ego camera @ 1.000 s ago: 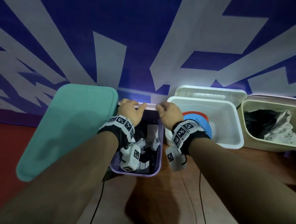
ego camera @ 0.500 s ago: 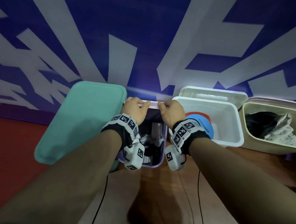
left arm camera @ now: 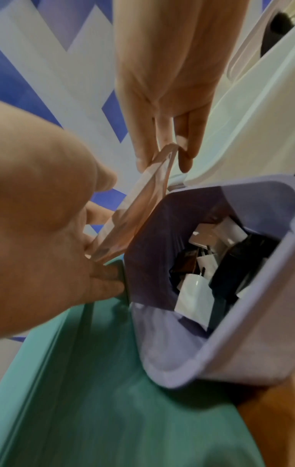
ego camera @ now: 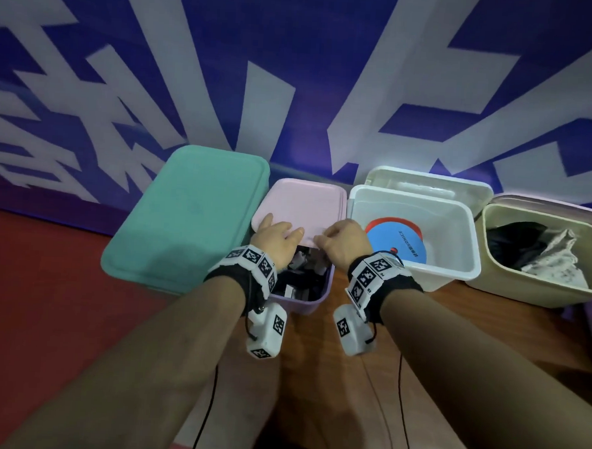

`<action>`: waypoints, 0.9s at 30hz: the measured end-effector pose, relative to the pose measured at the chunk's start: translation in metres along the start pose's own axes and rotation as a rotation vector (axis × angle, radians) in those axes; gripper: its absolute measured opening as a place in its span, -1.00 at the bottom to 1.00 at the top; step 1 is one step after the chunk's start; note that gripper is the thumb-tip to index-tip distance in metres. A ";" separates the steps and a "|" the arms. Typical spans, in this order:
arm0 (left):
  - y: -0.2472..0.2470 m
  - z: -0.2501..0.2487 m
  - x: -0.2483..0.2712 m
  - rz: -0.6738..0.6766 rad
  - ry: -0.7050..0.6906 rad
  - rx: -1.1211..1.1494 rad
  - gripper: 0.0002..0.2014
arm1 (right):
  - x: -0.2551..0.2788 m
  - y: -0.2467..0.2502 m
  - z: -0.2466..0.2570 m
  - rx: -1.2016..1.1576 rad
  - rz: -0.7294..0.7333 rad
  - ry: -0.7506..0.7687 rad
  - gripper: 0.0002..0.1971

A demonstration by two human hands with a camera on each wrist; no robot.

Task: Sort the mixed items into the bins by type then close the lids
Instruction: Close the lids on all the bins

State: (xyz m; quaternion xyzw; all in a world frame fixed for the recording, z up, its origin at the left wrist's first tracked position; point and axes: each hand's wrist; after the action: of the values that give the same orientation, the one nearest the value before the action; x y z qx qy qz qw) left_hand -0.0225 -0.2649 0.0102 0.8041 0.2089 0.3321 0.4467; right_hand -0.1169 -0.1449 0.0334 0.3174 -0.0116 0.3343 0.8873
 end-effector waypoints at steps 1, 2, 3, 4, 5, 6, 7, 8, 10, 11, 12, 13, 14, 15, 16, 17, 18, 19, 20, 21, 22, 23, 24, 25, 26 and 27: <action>-0.002 0.002 0.005 0.008 0.001 0.003 -0.47 | 0.004 -0.002 -0.001 0.005 0.016 -0.019 -0.59; -0.004 0.004 0.009 0.014 0.001 0.005 -0.46 | 0.007 -0.004 -0.003 0.008 0.028 -0.039 -0.54; -0.005 0.006 0.013 0.021 -0.002 0.001 -0.46 | 0.010 -0.006 -0.004 0.006 0.033 -0.057 -0.49; -0.008 0.008 0.016 0.030 -0.007 -0.008 -0.45 | 0.012 -0.009 -0.005 0.001 0.034 -0.075 -0.46; -0.009 0.010 0.019 0.032 -0.015 -0.023 -0.45 | 0.014 -0.013 -0.006 -0.006 0.029 -0.085 -0.43; -0.011 0.012 0.021 0.033 -0.024 -0.041 -0.45 | 0.016 -0.016 -0.006 -0.010 0.017 -0.089 -0.42; -0.014 0.015 0.024 0.038 -0.029 -0.055 -0.45 | 0.018 -0.021 -0.008 -0.011 0.000 -0.092 -0.42; -0.016 0.017 0.025 0.045 -0.030 -0.062 -0.45 | 0.019 -0.025 -0.009 -0.010 -0.018 -0.096 -0.44; -0.022 0.022 0.028 0.062 -0.035 -0.071 -0.45 | 0.023 -0.031 -0.012 -0.010 -0.038 -0.122 -0.47; -0.024 0.024 0.030 0.068 -0.045 -0.079 -0.45 | 0.025 -0.034 -0.014 -0.007 -0.041 -0.130 -0.50; -0.026 0.027 0.032 0.075 -0.058 -0.089 -0.44 | 0.027 -0.037 -0.015 -0.002 -0.045 -0.133 -0.53; -0.027 0.029 0.035 0.079 -0.072 -0.106 -0.44 | 0.028 -0.038 -0.016 0.000 -0.054 -0.134 -0.56; -0.028 0.032 0.036 0.084 -0.088 -0.128 -0.43 | 0.030 -0.041 -0.017 -0.006 -0.066 -0.144 -0.58; -0.028 0.034 0.038 0.086 -0.102 -0.142 -0.43 | 0.032 -0.043 -0.017 -0.017 -0.075 -0.159 -0.59; -0.028 0.035 0.039 0.087 -0.114 -0.151 -0.43 | 0.033 -0.045 -0.017 -0.027 -0.080 -0.174 -0.59; -0.027 0.037 0.039 0.091 -0.125 -0.153 -0.43 | 0.034 -0.047 -0.017 -0.034 -0.083 -0.187 -0.59; -0.026 0.038 0.039 0.100 -0.131 -0.154 -0.43 | 0.035 -0.048 -0.017 -0.041 -0.085 -0.201 -0.58; -0.026 0.040 0.041 0.115 -0.136 -0.155 -0.43 | 0.035 -0.050 -0.017 -0.051 -0.089 -0.219 -0.57; -0.025 0.041 0.042 0.128 -0.142 -0.156 -0.43 | 0.036 -0.050 -0.017 -0.061 -0.095 -0.238 -0.55; -0.024 0.043 0.043 0.138 -0.151 -0.159 -0.42 | 0.036 -0.050 -0.017 -0.068 -0.097 -0.257 -0.53; -0.023 0.045 0.044 0.143 -0.161 -0.162 -0.42 | 0.036 -0.051 -0.016 -0.077 -0.097 -0.273 -0.51; -0.022 0.047 0.046 0.144 -0.167 -0.163 -0.42 | 0.037 -0.051 -0.014 -0.086 -0.095 -0.286 -0.49; -0.022 0.048 0.047 0.142 -0.172 -0.164 -0.42 | 0.038 -0.052 -0.013 -0.095 -0.096 -0.299 -0.48; -0.021 0.049 0.049 0.139 -0.175 -0.164 -0.42 | 0.039 -0.052 -0.013 -0.101 -0.099 -0.305 -0.47; -0.021 0.049 0.050 0.136 -0.176 -0.165 -0.42 | 0.040 -0.052 -0.012 -0.105 -0.104 -0.307 -0.46; -0.021 0.050 0.052 0.133 -0.178 -0.168 -0.42 | 0.041 -0.053 -0.012 -0.110 -0.111 -0.306 -0.47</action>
State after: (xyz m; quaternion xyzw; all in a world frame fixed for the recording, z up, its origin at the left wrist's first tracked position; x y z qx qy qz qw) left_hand 0.0485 -0.2500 -0.0085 0.8022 0.0863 0.3045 0.5063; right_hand -0.0557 -0.1446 0.0035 0.3159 -0.1472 0.2317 0.9082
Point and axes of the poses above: each hand's wrist, its own x-axis away from the middle knuckle, its own y-axis out of the back of the hand, z = x × y, and after that the axes turned 14 degrees about -x, right-handed
